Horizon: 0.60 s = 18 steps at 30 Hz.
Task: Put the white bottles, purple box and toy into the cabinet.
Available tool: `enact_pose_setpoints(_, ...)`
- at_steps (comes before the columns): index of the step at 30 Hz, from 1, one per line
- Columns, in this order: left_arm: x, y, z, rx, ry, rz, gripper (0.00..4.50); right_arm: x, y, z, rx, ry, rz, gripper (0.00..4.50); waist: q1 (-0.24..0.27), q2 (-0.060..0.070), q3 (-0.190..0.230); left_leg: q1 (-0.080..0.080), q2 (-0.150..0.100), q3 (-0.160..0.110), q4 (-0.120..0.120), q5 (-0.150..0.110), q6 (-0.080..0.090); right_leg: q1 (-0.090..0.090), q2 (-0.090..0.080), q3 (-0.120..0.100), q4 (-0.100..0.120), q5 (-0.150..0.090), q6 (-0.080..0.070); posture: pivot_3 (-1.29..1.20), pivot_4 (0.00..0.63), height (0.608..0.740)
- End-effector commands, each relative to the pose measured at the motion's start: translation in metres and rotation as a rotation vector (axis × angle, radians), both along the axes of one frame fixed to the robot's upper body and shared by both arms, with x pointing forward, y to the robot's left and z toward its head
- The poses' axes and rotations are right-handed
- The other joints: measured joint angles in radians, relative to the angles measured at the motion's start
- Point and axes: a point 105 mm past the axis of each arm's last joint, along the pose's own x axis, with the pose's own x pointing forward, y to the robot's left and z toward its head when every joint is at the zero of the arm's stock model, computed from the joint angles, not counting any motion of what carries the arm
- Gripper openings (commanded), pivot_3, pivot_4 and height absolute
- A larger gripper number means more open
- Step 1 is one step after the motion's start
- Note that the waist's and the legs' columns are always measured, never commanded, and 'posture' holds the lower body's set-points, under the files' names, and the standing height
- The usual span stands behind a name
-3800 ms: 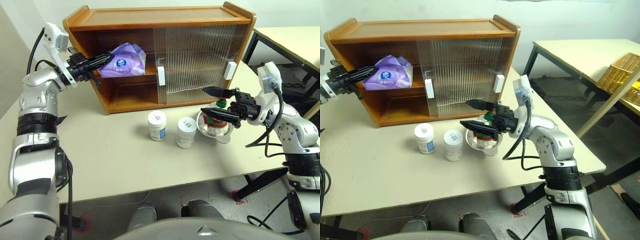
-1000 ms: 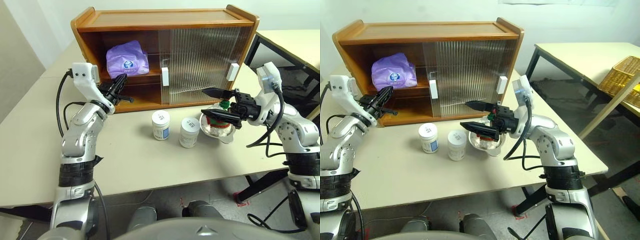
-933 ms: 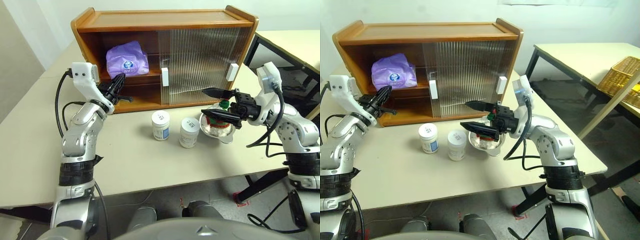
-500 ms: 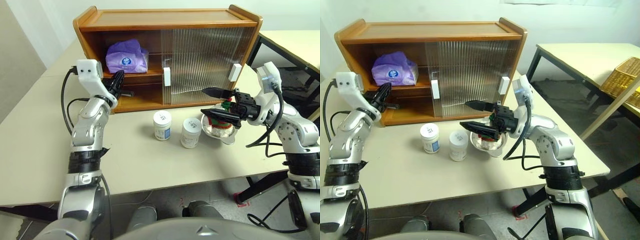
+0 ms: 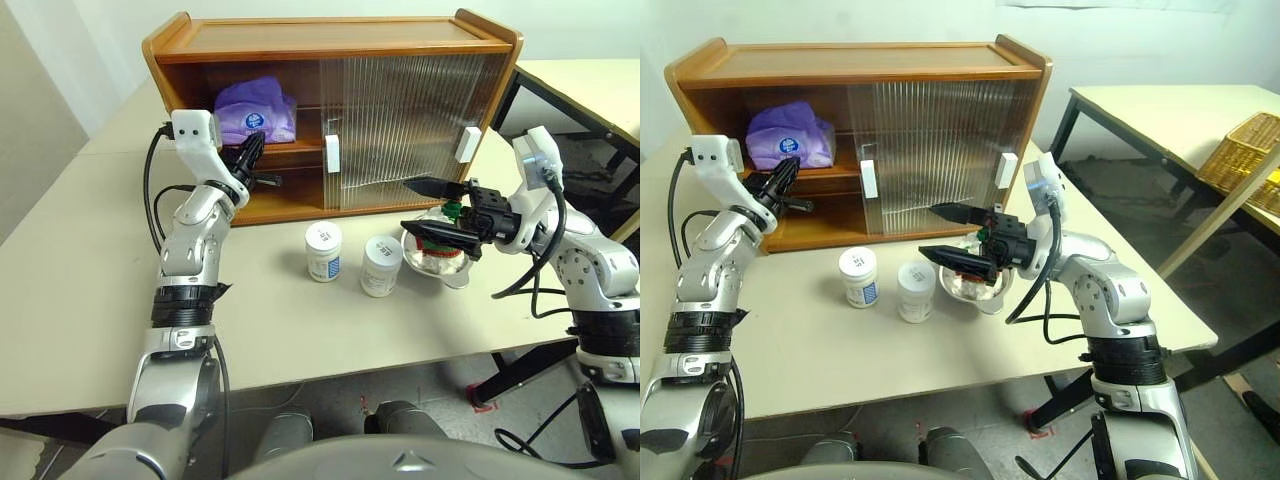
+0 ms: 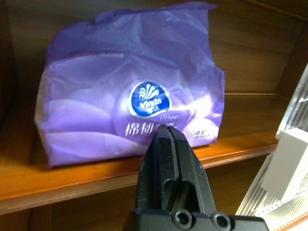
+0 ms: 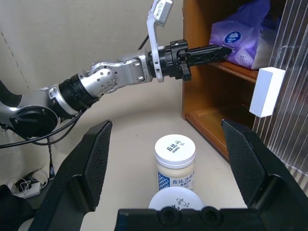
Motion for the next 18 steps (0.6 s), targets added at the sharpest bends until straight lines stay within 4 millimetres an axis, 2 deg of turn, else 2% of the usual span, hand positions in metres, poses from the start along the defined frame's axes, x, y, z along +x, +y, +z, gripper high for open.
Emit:
enact_pose_setpoints(1,0.006,0.0,0.001,0.008,-0.003,0.012,0.02,-0.001,-0.001,0.0,-0.003,0.002,0.0,4.5,0.0,0.0,0.0,0.0,0.0,0.0,0.0,0.0,0.0,0.0,0.0,0.0,0.0,0.0,0.0,-0.08,0.0,0.74)
enact_pose_setpoints(18,0.022,0.0,0.008,-0.031,-0.029,0.017,0.02,0.001,0.001,0.002,-0.003,-0.002,0.001,4.5,0.0,0.0,0.0,0.0,-0.001,0.0,0.001,0.0,0.001,0.001,-0.001,0.0,0.0,-0.001,0.002,-0.07,0.0,0.74)
